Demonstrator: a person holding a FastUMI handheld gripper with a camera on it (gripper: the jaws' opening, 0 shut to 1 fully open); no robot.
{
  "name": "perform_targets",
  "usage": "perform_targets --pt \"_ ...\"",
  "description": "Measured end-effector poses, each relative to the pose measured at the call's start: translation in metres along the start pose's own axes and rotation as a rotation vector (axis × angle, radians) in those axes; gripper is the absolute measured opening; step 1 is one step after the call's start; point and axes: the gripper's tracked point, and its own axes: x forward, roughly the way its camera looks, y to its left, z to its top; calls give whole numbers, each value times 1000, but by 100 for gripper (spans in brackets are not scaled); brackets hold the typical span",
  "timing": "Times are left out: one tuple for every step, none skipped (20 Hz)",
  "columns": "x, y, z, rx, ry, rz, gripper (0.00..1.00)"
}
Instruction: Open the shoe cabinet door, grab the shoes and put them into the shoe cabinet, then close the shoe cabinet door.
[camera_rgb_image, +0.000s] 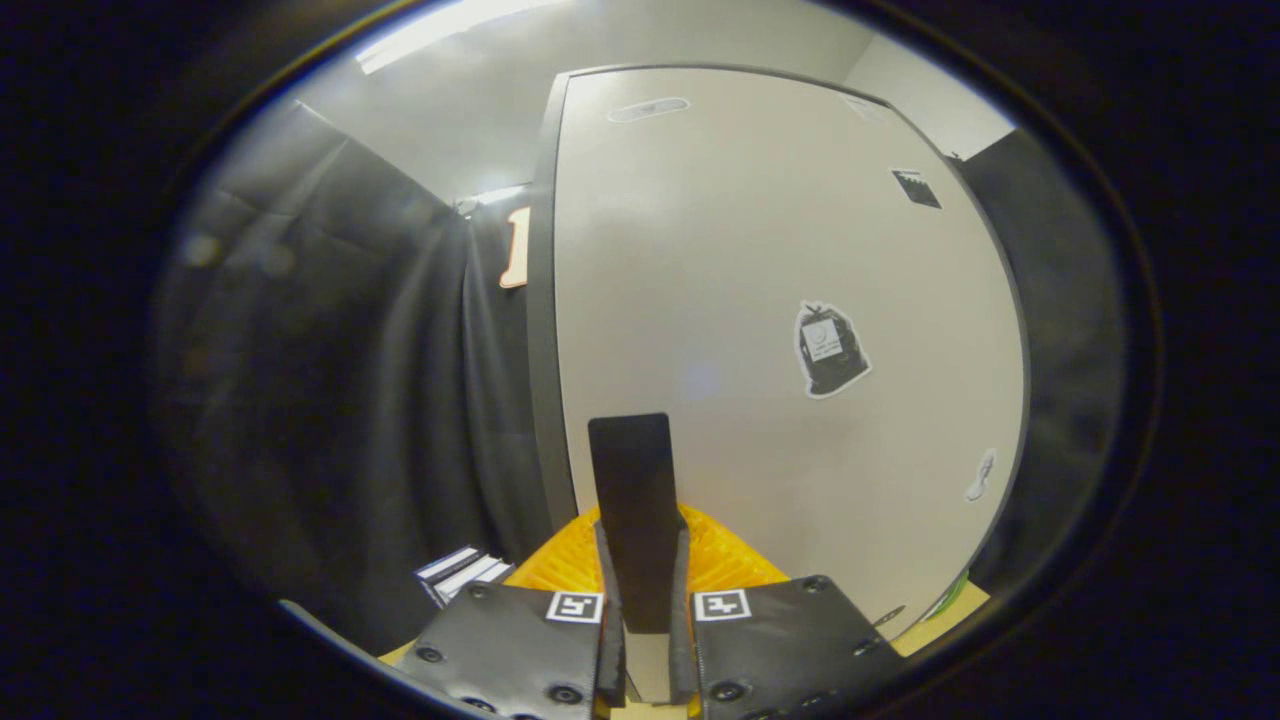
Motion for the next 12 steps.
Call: perform_targets --pt "-3 0 1 -1 -3 -4 19" --pt "-6 0 2 -3 -8 -9 19" --pt "-10 -1 2 -5 -10 -16 19" --pt "-15 -2 3 -2 -13 -22 19" --pt "-20 -2 3 4 -15 -27 18" --pt "-25 -3 3 10 -19 -32 18" --pt "-29 -5 3 12 -20 -36 18" --pt "-35 -6 4 10 -19 -39 18" --pt "-39 -7 4 8 -19 -41 18" --pt "-44 -9 5 8 -18 -43 18" --pt "-48 -10 5 10 -19 -46 18" --pt "-53 -11 6 12 -20 -50 18"
